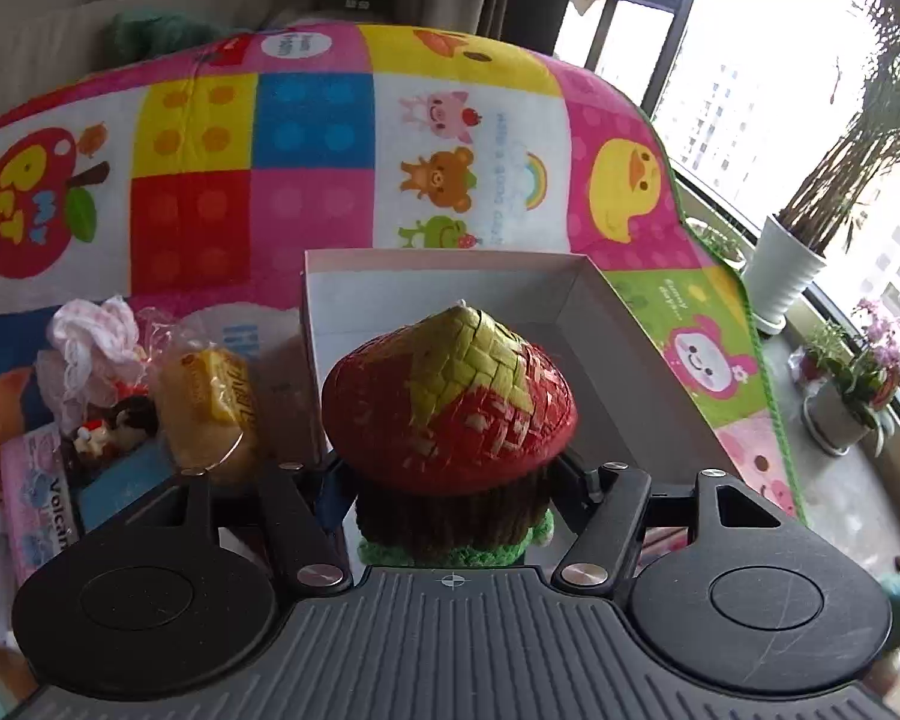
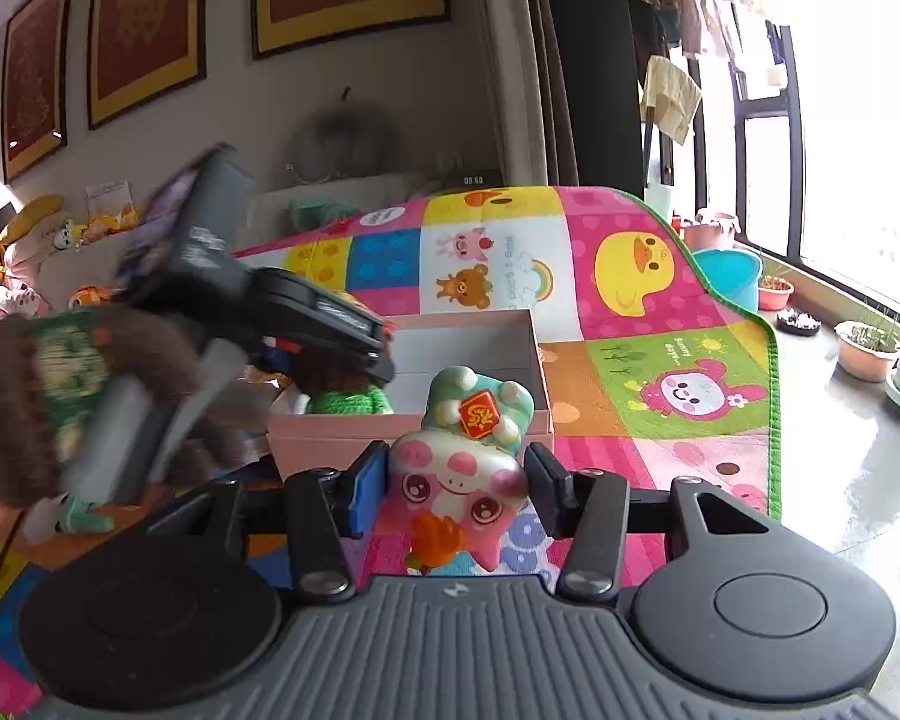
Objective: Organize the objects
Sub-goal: 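Carry the doll over the pink box and release it inside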
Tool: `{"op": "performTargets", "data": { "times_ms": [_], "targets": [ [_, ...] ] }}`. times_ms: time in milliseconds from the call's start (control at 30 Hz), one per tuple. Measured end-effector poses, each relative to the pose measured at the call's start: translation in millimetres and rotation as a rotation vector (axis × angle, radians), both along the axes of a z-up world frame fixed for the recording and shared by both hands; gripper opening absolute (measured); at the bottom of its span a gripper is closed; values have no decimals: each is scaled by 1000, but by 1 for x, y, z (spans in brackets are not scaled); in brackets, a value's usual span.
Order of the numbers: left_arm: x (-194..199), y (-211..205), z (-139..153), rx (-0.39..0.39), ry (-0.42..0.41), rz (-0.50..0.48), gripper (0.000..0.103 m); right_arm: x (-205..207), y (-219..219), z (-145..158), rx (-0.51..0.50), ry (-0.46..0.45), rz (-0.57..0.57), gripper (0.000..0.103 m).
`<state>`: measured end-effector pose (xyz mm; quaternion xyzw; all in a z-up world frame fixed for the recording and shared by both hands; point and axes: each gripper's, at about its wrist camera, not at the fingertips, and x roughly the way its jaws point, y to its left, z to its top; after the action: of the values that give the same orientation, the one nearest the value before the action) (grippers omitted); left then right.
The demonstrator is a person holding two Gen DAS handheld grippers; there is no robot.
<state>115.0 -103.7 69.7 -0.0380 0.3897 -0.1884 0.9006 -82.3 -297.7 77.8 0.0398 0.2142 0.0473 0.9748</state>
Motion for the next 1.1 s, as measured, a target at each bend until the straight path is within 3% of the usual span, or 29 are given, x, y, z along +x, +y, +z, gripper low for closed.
{"op": "performTargets", "data": {
  "times_ms": [133,367,433,467,567,667,867,967,1100],
  "targets": [
    [-31,22,11,-38,-71,-23,69,29,2,7,8,13,20,49],
    [-23,-1,14,61,-221,-68,67,124,10,5,34,120,22,50],
    [-13,-6,13,79,-271,-50,66,142,8,0,26,132,-13,56],
    [-9,-7,14,67,-298,-49,66,146,6,-2,25,136,-29,66],
    [-2,-5,20,35,-349,-27,66,135,0,-3,29,118,-41,75],
    [-5,13,26,-55,-341,0,66,112,-1,-5,1,91,-35,83],
    [-60,78,22,-102,-324,20,66,78,7,-18,-39,90,11,85],
    [-98,132,19,-66,-319,126,66,65,18,-28,-74,82,41,87],
    [-144,216,18,-4,-259,401,66,52,33,-41,-105,79,73,90]
  ]
}}
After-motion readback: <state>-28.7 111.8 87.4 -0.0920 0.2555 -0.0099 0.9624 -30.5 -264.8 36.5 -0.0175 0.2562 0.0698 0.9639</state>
